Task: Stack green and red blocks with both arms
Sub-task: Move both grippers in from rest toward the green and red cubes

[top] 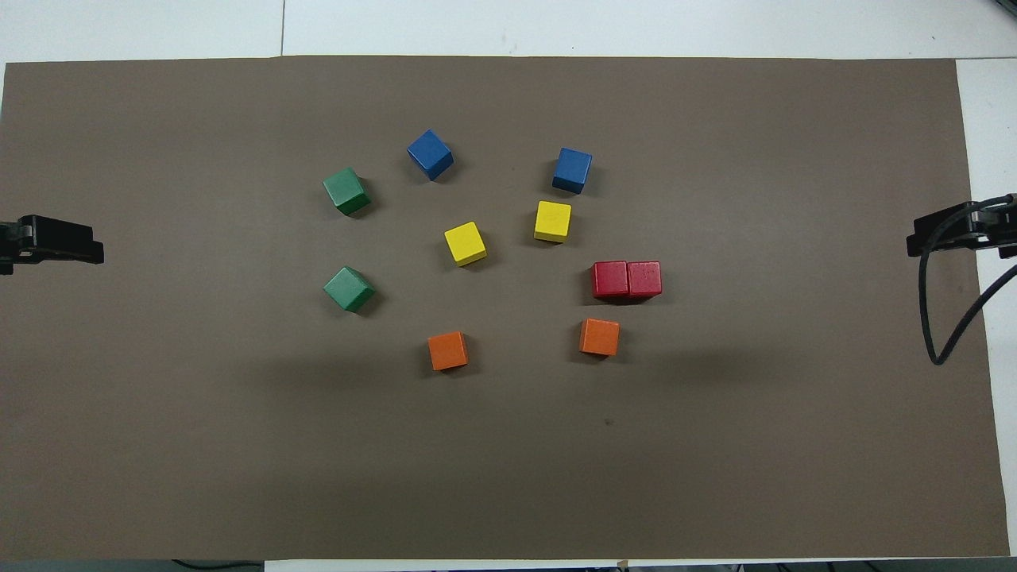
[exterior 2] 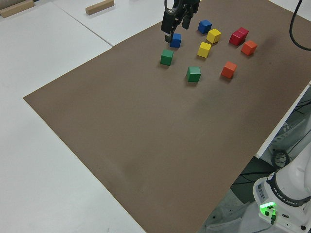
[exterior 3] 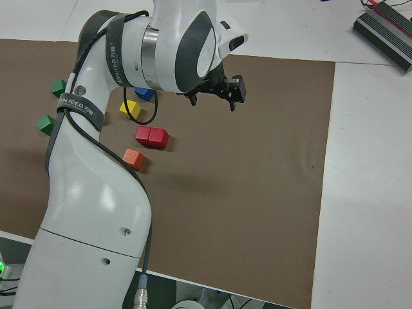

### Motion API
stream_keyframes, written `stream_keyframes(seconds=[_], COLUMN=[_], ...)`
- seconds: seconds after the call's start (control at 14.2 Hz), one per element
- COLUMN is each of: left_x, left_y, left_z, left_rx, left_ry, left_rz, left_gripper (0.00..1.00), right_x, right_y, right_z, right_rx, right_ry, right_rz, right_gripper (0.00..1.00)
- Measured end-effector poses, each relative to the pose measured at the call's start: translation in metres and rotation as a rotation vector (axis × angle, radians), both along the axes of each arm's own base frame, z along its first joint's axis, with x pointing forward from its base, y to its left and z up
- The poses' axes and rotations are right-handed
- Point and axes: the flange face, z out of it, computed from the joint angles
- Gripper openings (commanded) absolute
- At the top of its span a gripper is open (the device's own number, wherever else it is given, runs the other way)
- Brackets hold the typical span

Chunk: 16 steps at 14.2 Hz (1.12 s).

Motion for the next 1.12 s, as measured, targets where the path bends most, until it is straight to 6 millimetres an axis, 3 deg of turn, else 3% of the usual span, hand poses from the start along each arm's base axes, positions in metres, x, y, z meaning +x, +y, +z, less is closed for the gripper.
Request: stream_keyframes(seconds=[0.56, 0.7, 0.84, 0.91, 1.05, 1.12], left_x=[0.0, -0.001, -0.002, -0.001, 0.0, -0.002], left_y=[-0.002, -0.003, -0.007, -0.016, -0.05, -0.071], left_z=[-0.001, -0.006, -0.016, -0.025, -0.049, -0.063], left_rx=[0.0, 0.0, -0.001, -0.002, -0.005, -0.007], left_ry=[0.001, 0.012, 0.031, 0.032, 0.023, 0.023], left_rz=[-0.004, -0.002, 0.041, 0.089, 0.179, 0.222], left_gripper=[1.0, 1.0, 1.0, 1.0, 1.0, 1.0], right_x=[0.0, 0.002, 0.008, 0.011, 0.012, 0.012], right_y=[0.001, 0.01, 0.045, 0.075, 0.129, 0.147], right_z=[-0.001, -0.003, -0.008, -0.013, -0.024, -0.03], right_rx=[0.001, 0.012, 0.024, 0.026, 0.031, 0.033], right_ry=[0.002, -0.004, -0.035, -0.056, -0.088, -0.098], right_rz=[0.001, 0.009, 0.016, 0.037, 0.086, 0.112], right_gripper=[1.0, 1.0, 1.0, 1.0, 1.0, 1.0])
